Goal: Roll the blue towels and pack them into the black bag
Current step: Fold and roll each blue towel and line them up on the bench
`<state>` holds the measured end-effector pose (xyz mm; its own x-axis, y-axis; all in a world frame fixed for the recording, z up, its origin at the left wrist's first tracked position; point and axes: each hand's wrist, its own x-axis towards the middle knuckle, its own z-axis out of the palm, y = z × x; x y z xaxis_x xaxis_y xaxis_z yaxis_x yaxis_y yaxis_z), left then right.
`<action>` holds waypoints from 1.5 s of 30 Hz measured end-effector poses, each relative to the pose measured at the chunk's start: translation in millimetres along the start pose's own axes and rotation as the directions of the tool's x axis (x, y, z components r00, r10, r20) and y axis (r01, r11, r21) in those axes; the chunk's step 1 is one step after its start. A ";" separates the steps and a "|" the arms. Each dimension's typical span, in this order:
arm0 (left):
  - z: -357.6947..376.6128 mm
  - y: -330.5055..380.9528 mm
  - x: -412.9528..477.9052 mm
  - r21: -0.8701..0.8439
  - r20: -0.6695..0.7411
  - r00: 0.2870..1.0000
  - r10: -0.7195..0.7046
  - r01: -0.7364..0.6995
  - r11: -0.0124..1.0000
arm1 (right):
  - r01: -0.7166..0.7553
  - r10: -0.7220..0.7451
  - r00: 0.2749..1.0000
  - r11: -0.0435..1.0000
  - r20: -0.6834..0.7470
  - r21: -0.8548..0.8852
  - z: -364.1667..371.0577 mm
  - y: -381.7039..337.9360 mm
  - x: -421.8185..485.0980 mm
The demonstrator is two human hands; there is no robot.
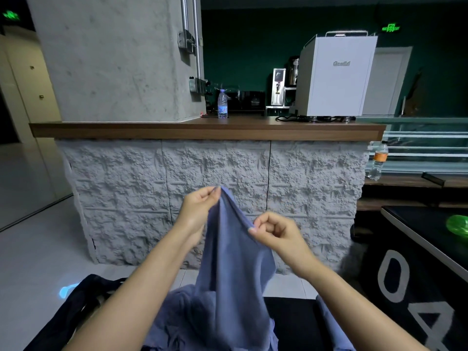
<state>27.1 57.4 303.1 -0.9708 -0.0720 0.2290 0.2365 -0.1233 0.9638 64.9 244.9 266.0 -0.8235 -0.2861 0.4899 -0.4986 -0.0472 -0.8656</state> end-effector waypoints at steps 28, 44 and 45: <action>-148.6 -37.7 19.1 0.119 -0.178 0.984 0.012 0.009 0.993 | -0.317 0.088 0.924 0.721 -0.373 -0.616 -84.5 60.9 24.1; -27.6 -64.3 -1.1 0.102 -0.170 0.979 -0.109 0.128 0.987 | -0.407 0.368 0.860 0.913 -0.353 -0.038 31.3 43.3 35.3; -17.2 -66.1 -2.9 0.149 -0.150 0.985 -0.085 0.108 0.983 | -0.394 0.351 0.866 0.917 -0.356 -0.056 39.7 39.9 34.9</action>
<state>15.0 48.7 236.3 -0.9701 -0.2093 0.1229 0.1217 0.0189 0.9924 27.0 195.0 244.5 -0.9845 0.0759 0.1580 -0.1480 0.1229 -0.9813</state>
